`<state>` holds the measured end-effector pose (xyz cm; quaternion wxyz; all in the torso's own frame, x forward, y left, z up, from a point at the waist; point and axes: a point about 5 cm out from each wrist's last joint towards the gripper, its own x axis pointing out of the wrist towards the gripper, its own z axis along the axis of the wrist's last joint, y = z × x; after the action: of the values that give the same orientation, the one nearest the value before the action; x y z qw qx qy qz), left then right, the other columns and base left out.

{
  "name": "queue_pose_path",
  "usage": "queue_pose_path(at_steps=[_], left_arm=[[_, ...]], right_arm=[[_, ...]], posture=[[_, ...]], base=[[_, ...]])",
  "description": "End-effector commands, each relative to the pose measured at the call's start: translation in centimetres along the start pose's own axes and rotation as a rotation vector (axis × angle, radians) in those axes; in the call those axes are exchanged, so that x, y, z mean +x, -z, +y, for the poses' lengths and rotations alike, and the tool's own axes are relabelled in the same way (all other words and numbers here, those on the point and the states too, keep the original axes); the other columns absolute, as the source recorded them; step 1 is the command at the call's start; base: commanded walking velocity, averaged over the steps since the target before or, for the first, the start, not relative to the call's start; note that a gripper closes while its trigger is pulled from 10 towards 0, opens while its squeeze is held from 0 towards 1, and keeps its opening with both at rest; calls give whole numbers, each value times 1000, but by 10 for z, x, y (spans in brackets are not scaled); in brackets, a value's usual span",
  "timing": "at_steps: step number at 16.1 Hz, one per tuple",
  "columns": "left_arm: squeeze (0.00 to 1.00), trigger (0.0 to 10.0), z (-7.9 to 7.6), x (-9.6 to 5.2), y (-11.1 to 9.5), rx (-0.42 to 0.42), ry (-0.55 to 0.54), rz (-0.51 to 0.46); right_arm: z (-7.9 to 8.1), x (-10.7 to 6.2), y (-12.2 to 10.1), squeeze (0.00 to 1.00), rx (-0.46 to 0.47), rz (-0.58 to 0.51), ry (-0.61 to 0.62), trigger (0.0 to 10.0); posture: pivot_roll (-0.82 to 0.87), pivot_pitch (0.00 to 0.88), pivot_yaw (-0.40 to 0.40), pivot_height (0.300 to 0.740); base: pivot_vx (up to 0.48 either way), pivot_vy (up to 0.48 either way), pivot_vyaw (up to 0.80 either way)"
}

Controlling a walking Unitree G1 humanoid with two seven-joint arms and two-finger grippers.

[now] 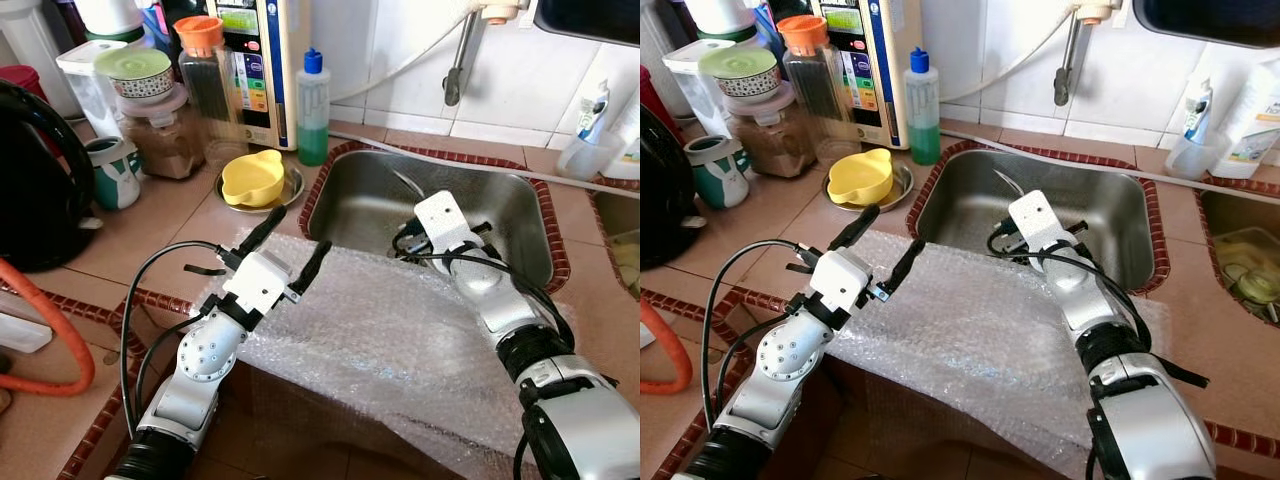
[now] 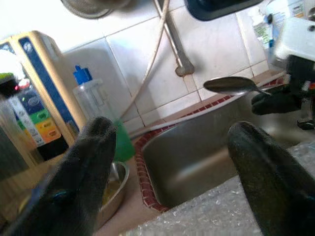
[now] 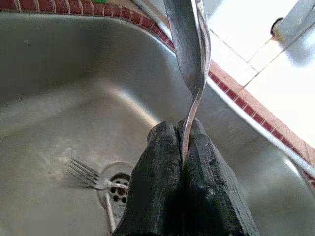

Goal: Kitchen organization

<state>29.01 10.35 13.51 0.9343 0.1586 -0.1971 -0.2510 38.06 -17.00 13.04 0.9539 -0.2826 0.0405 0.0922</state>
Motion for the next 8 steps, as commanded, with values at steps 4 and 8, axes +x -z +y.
queue_pose_path(at_steps=[4,8], left_arm=[[1000,10000,3,-3,9,-98,-51,72],[1000,10000,0,-5,13,-123,-48,99]], right_arm=[[3,-4,16,0,-100,37,-18,0],[-2,-6,20,0,-218,21,6,0]], posture=[[19,0,47,740],[18,0,51,740]], base=[[0,0,0],[0,0,0]])
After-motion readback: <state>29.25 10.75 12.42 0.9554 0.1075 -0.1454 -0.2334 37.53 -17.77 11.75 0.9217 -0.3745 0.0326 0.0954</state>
